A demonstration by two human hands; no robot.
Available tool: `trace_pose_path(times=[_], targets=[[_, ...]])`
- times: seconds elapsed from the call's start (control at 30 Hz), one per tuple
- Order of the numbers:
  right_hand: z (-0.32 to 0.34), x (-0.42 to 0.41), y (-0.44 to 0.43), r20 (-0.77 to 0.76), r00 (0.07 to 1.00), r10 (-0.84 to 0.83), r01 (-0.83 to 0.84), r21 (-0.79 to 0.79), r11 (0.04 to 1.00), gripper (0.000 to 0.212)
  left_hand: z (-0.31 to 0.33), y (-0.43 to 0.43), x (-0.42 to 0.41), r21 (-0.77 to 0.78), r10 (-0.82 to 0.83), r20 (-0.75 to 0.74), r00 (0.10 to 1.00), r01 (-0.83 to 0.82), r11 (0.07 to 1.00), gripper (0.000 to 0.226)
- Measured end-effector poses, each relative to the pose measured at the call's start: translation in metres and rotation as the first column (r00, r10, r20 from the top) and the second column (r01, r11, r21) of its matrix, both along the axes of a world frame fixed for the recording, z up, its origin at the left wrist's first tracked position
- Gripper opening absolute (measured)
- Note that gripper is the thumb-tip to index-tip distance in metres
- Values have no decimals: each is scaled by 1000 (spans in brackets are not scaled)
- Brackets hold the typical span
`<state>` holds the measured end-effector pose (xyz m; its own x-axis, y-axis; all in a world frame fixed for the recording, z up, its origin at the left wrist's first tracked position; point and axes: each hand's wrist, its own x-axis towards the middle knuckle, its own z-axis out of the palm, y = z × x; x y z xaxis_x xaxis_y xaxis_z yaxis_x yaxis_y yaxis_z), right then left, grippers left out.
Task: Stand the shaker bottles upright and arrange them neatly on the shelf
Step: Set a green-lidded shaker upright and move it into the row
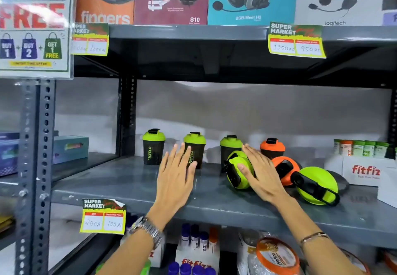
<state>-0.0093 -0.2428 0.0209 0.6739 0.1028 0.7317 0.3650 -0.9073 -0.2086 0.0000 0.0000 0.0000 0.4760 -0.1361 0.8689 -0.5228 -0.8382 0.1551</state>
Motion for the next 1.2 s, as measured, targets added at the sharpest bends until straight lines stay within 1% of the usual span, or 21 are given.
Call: trace_pose_path(times=[0.03,0.1,0.13,0.17,0.23,0.3,0.33,0.43,0.53,0.67,0.73,0.8,0.9,0.97,1.03,1.1,1.2], targets=[[0,1,-6,-36,999,9,-9,-21,1000,85,-3,6,-6,-5,-10,-5,1000,10,1000,58],[0,3,-17,-104,994,-19,6,-121,993,87,-13,21,-12,-6,-28,4,1000,28,1000,58],[-1,4,-22,-145,989,-22,-2,-162,987,89,-22,29,-14,18,-30,-2,1000,30,999,57],[-1,5,-25,-172,985,-30,-1,-181,984,92,-29,36,-15,45,-33,-12,999,34,998,58],[0,7,-29,-191,981,-25,-8,-168,986,97,-38,48,-19,137,-11,-31,999,15,990,60],[2,8,-30,-192,981,-34,0,-174,985,99,-45,54,-23,230,30,-21,999,-24,973,66],[3,9,-31,-188,981,-49,13,-188,982,100,-47,56,-25,252,47,-32,998,-37,967,65],[3,12,-29,-174,980,-100,61,-219,974,100,-46,56,-26,241,62,-72,995,-43,970,56],[3,11,-26,-148,980,-130,96,-216,972,100,-45,56,-28,254,69,-85,994,-45,966,56],[2,7,-15,-48,988,-150,135,-229,964,98,-42,56,-29,255,65,-98,993,-38,966,58],[2,4,-1,-5,992,-124,122,-148,981,96,-42,60,-29,248,44,-61,997,-28,968,60],[4,3,17,19,998,-64,64,-15,998,96,-42,74,-28,195,31,-26,999,-25,980,66],[9,5,52,21,1000,21,-24,169,985,90,-44,111,-22,60,114,-7,993,-114,992,74],[12,10,79,13,996,87,-87,280,956,87,-46,139,-17,23,188,-40,981,-187,982,79],[16,19,113,-26,991,129,-109,377,920,86,-47,162,-12,50,241,-70,968,-238,970,84],[18,29,147,-89,983,160,-104,451,887,85,-47,171,-6,61,257,-74,963,-253,966,84],[20,45,191,-164,954,252,-108,593,798,76,-44,174,-2,26,247,-92,965,-246,969,84]])
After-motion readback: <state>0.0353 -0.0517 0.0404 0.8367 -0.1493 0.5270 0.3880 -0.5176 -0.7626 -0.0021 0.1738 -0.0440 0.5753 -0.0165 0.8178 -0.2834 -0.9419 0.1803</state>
